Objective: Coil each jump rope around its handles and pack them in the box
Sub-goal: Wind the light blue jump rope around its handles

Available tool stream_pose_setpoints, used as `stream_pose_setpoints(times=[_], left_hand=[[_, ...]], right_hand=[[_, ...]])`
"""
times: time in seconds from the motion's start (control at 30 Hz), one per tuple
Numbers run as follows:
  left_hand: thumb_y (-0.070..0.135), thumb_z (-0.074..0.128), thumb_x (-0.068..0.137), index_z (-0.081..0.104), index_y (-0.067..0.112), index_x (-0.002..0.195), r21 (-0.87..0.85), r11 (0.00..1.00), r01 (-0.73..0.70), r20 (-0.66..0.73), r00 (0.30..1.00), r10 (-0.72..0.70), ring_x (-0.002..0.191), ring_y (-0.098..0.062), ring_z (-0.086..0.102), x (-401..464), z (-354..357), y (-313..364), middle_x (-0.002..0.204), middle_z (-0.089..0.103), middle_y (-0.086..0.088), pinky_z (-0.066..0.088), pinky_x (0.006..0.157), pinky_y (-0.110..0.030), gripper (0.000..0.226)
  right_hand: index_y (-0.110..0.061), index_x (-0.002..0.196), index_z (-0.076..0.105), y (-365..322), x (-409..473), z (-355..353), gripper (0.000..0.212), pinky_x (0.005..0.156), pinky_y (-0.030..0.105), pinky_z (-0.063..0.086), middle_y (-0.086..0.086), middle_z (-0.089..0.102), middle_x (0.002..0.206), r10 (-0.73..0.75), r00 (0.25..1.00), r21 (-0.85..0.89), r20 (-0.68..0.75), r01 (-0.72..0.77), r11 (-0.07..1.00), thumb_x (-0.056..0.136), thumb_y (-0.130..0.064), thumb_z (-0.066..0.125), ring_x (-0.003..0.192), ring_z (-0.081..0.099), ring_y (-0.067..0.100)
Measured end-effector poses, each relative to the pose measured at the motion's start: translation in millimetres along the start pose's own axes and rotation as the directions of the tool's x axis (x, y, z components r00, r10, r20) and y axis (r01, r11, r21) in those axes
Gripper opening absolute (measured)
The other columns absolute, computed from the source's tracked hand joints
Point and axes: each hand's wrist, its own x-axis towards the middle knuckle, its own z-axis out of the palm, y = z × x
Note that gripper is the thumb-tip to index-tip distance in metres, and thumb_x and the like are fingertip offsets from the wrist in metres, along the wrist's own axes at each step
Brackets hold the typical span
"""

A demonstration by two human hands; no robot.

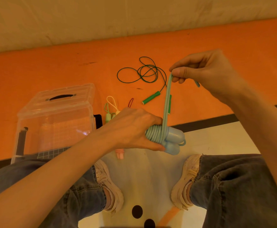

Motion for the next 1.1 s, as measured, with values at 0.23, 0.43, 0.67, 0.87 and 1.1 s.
stream_pose_setpoints(times=[0.23,0.43,0.67,0.87,1.1], left_hand=[[0.071,0.06,0.071,0.039,0.034,0.08,-0.05,0.996,-0.069,-0.097,0.993,0.064,0.057,-0.006,0.045,-4,-6,4,0.067,0.053,0.012,0.034,0.05,-0.027,0.043],[0.073,0.054,0.073,0.042,0.03,0.08,-0.07,0.995,-0.074,-0.142,0.988,0.063,0.055,-0.007,0.048,-7,-4,9,0.064,0.049,0.013,0.039,0.048,-0.029,0.045],[0.066,0.055,0.076,0.046,0.03,0.073,-0.072,0.996,-0.047,-0.222,0.975,0.029,0.057,-0.006,0.046,-9,-2,11,0.062,0.048,0.011,0.039,0.048,-0.031,0.037],[0.064,0.048,0.084,0.051,0.032,0.076,-0.046,0.998,-0.035,-0.223,0.975,0.024,0.061,-0.005,0.048,-8,0,13,0.067,0.051,0.013,0.032,0.048,-0.023,0.034],[0.058,0.041,0.094,0.044,0.031,0.082,-0.164,0.985,-0.049,-0.159,0.987,0.023,0.066,-0.003,0.042,-8,6,13,0.075,0.048,0.015,0.042,0.056,-0.032,0.03]], right_hand=[[-0.005,0.102,0.068,7,2,-3,0.017,0.069,0.017,0.055,0.007,0.069,0.08,0.092,0.994,-0.064,-0.053,-0.095,0.993,0.084,-0.004,0.067,0.064,0.066,0.004],[-0.007,0.099,0.07,11,5,-1,0.015,0.069,0.017,0.055,0.008,0.07,0.081,0.142,0.987,-0.088,-0.075,-0.148,0.985,0.084,-0.007,0.068,0.064,0.066,0.004],[-0.008,0.096,0.07,10,4,-1,0.011,0.069,0.017,0.056,0.005,0.069,0.078,0.182,0.981,-0.116,-0.067,-0.189,0.975,0.085,-0.008,0.068,0.062,0.066,0.001],[-0.007,0.096,0.071,11,3,2,0.012,0.066,0.013,0.053,0.005,0.07,0.078,0.198,0.98,-0.14,-0.037,-0.201,0.969,0.084,-0.009,0.069,0.062,0.065,0.002],[-0.006,0.097,0.071,10,2,0,0.013,0.062,0.011,0.05,0.005,0.07,0.078,0.206,0.978,-0.137,-0.03,-0.208,0.969,0.084,-0.009,0.068,0.06,0.064,0.0]])
